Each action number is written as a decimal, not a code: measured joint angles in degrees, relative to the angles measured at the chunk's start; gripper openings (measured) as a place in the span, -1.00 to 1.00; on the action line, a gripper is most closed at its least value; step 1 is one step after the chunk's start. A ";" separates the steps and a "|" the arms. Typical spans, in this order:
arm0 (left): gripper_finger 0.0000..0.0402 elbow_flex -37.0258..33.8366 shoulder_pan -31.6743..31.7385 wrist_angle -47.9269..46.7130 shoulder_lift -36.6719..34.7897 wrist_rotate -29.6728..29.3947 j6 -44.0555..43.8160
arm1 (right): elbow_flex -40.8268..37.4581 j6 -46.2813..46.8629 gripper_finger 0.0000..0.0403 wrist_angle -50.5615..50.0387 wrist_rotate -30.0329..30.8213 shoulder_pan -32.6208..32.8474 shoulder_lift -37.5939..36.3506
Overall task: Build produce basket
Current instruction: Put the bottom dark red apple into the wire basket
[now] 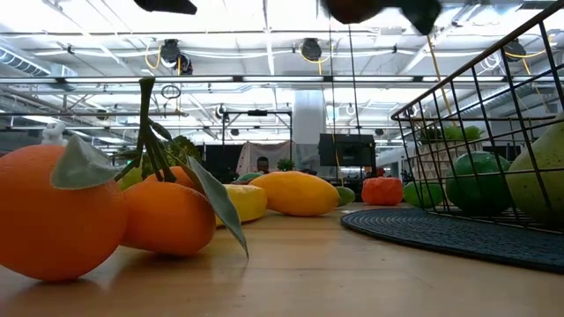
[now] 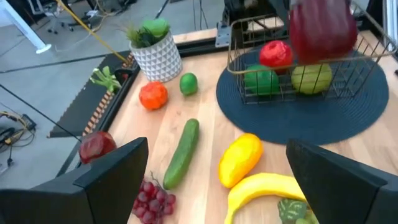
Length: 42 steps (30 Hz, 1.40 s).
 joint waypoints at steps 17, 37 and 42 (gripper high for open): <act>0.91 0.00 0.00 0.42 4.00 0.07 0.17 | 0.00 40.87 0.33 -47.30 -9.56 5.15 -23.75; 0.91 0.00 0.22 1.27 4.00 0.06 1.38 | 0.00 60.67 0.33 -46.26 -38.81 5.19 -7.32; 0.91 0.00 0.22 1.87 4.00 0.06 1.40 | 0.00 63.02 0.35 -43.57 -43.41 4.99 -5.33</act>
